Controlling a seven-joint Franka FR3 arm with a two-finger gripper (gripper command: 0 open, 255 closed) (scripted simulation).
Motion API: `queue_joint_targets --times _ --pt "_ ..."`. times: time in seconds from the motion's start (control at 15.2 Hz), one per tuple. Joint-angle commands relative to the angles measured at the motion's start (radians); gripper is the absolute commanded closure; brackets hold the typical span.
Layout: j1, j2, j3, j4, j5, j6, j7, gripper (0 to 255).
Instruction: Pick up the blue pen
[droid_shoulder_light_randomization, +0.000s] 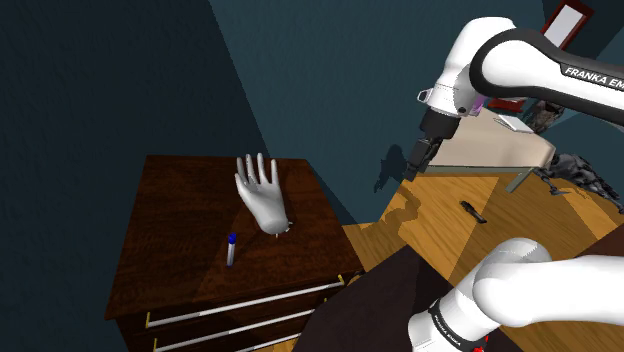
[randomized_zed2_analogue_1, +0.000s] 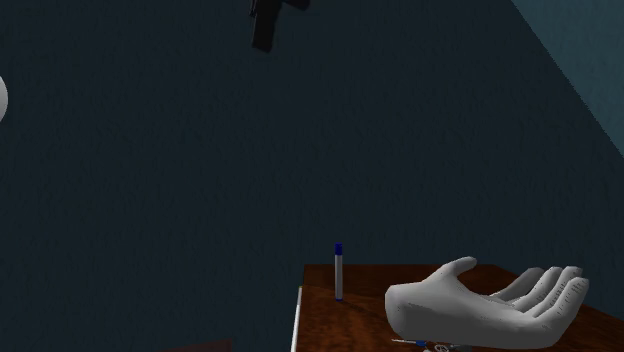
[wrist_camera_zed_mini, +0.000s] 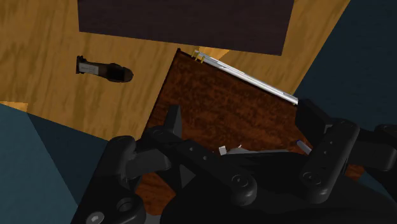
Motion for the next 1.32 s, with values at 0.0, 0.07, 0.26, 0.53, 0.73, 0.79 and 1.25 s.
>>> queue_joint_targets --times 0.0,0.07,0.26,0.53,0.73,0.79,1.25 --pt "0.000 0.000 0.000 0.000 0.000 0.000 0.000 0" --pt "0.007 0.013 0.018 -0.012 0.012 0.029 0.015 0" --pt "0.026 0.059 0.071 -0.040 0.045 0.119 0.060 0" --pt "0.051 0.142 0.142 -0.058 0.080 0.240 0.119 0" --pt "0.066 0.219 0.195 -0.057 0.098 0.331 0.164 0" --pt "0.070 0.247 0.213 -0.054 0.102 0.361 0.180 0" --pt "0.086 0.474 0.331 0.007 0.086 0.557 0.302 0"
